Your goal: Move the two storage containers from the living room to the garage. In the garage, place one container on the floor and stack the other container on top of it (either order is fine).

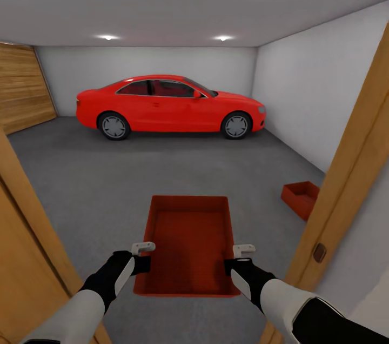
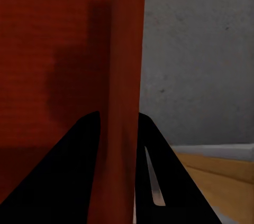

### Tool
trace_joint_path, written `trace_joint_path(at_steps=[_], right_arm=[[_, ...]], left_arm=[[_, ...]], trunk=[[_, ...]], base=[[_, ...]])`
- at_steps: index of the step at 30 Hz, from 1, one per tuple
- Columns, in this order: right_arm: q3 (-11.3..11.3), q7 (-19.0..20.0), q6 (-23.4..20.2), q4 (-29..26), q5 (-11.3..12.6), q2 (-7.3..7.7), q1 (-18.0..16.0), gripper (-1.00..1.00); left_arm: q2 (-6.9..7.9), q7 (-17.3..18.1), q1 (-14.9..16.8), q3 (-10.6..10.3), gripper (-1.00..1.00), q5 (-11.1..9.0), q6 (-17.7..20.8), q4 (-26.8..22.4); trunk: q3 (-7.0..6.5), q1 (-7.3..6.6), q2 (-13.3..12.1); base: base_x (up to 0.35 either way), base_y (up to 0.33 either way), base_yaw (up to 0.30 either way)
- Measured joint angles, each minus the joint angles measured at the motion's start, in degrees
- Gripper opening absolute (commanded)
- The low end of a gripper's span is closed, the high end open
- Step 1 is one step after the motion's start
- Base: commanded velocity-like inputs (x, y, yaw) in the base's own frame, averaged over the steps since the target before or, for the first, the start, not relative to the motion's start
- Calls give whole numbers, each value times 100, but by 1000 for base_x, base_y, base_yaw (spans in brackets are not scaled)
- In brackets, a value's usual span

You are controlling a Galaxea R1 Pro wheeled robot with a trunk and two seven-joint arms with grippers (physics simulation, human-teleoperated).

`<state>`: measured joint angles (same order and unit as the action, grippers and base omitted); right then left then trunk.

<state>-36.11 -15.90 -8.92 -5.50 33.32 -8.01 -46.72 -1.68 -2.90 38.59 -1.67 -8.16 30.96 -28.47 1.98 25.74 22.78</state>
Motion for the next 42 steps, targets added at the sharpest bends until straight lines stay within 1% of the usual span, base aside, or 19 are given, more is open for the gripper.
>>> trace_joint_path(at_steps=[9, 20, 26, 31, 42], right_arm=[[3, 5, 1, -4, -5, 4, -3, -100], [17, 8, 1, -8, -19, 7, -2, -100], [-52, 4, -2, 5, 60, 7, 0, -100], [8, 3, 2, -6, -41, 8, 0, -100], [11, 2, 2, -7, -49, 8, -2, -100]], left_arm=[[-1, -4, 1, -3, -100, -6, 0, -8], [-3, -7, 2, -9, -100, -6, 0, -11], [-5, 7, 2, 6, -100, 10, -2, 17], [-2, 26, 1, 8, -100, 3, -60, 43], [-3, 27, 1, 9, -100, 4, -69, 48]], trunk=[[0, 1, 0], [0, 0, 1], [0, -2, 1], [0, -3, 1], [0, -3, 1]], base=[[10, 1, 93], [18, 0, 9], [295, 0, 0], [321, 0, 0], [322, 0, 0]])
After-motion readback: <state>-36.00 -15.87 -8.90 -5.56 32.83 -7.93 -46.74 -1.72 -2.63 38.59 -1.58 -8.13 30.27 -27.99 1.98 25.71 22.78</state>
